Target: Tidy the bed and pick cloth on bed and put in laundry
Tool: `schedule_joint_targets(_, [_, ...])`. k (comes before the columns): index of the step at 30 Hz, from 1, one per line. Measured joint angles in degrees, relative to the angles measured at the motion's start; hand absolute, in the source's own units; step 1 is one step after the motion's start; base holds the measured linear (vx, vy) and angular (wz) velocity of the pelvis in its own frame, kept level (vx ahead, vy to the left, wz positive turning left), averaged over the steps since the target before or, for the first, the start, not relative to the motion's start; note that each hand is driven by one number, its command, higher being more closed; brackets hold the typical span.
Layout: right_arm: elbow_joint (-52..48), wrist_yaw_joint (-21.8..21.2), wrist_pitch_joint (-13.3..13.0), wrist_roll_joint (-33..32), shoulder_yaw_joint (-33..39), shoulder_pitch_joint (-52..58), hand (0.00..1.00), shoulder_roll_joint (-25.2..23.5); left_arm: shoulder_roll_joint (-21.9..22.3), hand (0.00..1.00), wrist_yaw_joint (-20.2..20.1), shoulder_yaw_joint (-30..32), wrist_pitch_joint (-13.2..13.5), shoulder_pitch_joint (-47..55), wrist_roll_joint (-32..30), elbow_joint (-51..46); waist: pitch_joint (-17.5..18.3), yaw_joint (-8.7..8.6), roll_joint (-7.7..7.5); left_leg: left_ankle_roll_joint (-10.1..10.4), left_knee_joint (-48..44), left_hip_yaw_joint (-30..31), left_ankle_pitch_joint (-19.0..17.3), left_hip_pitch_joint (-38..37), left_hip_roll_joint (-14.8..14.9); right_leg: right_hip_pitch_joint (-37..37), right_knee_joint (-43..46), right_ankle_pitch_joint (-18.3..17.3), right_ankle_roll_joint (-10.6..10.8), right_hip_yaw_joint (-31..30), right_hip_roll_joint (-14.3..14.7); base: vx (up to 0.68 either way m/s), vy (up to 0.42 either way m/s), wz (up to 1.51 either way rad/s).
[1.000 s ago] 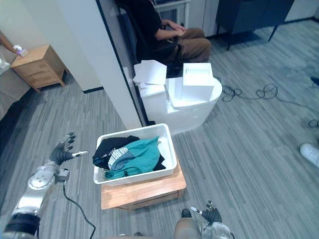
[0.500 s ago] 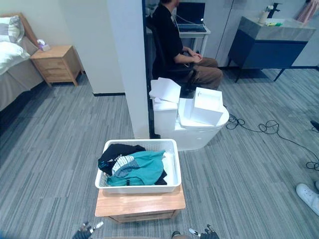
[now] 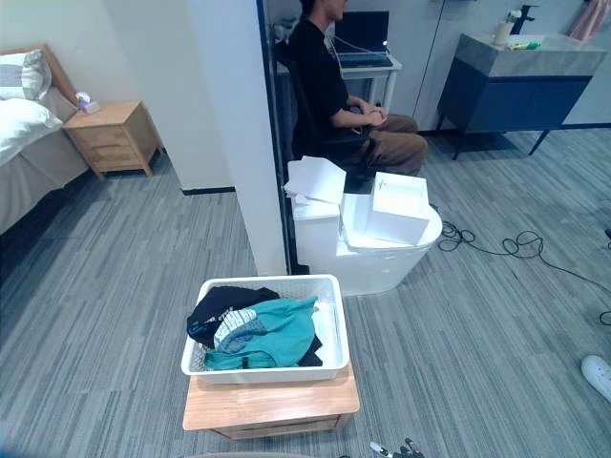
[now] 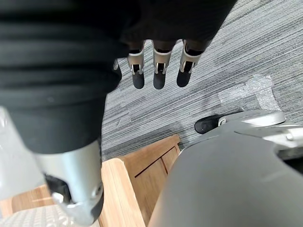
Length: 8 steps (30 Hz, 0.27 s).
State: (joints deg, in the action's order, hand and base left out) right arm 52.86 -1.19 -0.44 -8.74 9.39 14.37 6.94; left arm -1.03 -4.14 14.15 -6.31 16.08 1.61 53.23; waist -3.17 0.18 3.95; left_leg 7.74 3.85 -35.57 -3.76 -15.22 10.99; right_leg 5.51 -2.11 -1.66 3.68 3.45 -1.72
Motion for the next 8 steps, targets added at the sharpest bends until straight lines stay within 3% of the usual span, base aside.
schedule_joint_targets(8, [0.4,-0.1,0.1,1.2,0.3,0.0,0.0,-0.1,-0.8,0.0,-0.7,-0.2,-4.5,-1.4,2.4,1.1,0.3,0.71,-0.25,0.4,0.0,-0.3,0.2,-0.7,0.1,1.1,-1.8,0.7,-0.7,-0.4,0.6,-0.03,-0.063,-0.03])
